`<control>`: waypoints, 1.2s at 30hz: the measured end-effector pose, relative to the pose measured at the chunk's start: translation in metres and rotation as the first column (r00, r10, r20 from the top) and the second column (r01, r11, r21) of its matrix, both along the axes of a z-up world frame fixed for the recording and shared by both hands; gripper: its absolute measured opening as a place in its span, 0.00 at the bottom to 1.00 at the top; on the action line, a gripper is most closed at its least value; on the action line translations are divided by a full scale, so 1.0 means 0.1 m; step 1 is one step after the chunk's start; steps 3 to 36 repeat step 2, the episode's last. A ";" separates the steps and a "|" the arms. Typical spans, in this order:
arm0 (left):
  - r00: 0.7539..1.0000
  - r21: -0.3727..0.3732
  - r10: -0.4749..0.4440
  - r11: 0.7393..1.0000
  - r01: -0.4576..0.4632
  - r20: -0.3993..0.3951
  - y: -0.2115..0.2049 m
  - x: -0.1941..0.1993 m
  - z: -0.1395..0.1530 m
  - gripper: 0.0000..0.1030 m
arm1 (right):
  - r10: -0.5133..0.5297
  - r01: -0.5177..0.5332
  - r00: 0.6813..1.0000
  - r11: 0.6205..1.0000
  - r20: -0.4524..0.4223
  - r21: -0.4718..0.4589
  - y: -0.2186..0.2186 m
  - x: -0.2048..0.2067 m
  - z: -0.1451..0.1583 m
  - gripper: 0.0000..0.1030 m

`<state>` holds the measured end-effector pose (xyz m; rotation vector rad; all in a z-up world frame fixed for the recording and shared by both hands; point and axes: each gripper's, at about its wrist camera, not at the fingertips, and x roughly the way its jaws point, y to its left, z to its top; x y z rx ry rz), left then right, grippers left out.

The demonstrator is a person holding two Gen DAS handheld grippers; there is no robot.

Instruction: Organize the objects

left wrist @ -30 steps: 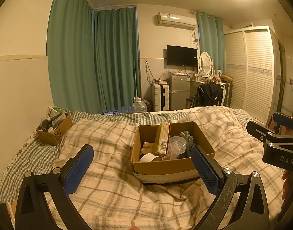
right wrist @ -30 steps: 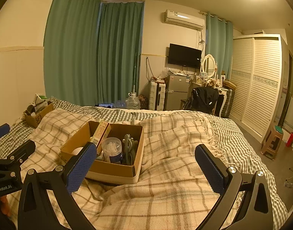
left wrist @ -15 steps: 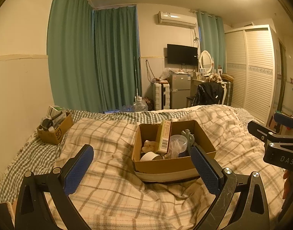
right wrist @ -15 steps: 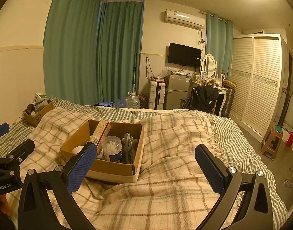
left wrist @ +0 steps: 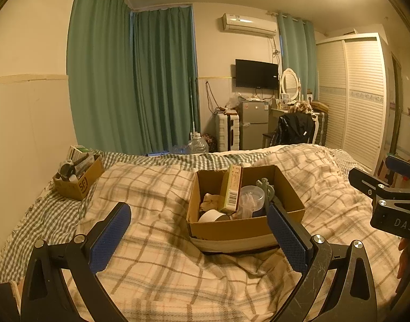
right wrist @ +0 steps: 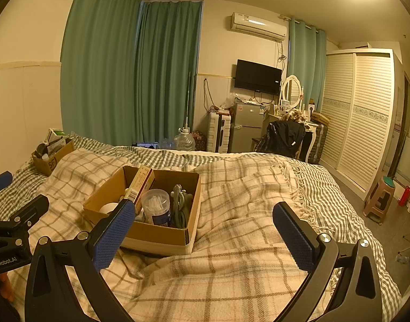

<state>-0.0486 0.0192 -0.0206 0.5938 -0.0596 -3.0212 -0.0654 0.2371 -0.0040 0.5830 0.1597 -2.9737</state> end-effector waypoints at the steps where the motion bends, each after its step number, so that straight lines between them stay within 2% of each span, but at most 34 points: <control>1: 1.000 0.002 0.002 1.000 -0.002 -0.002 -0.01 0.00 0.00 1.00 | 0.000 0.000 1.000 1.000 0.000 0.001 0.00 0.00 0.00 1.00; 36: 1.000 0.002 0.002 1.000 -0.002 -0.003 -0.01 0.00 0.00 1.00 | 0.000 0.000 1.000 1.000 0.001 0.002 0.00 0.00 -0.01 1.00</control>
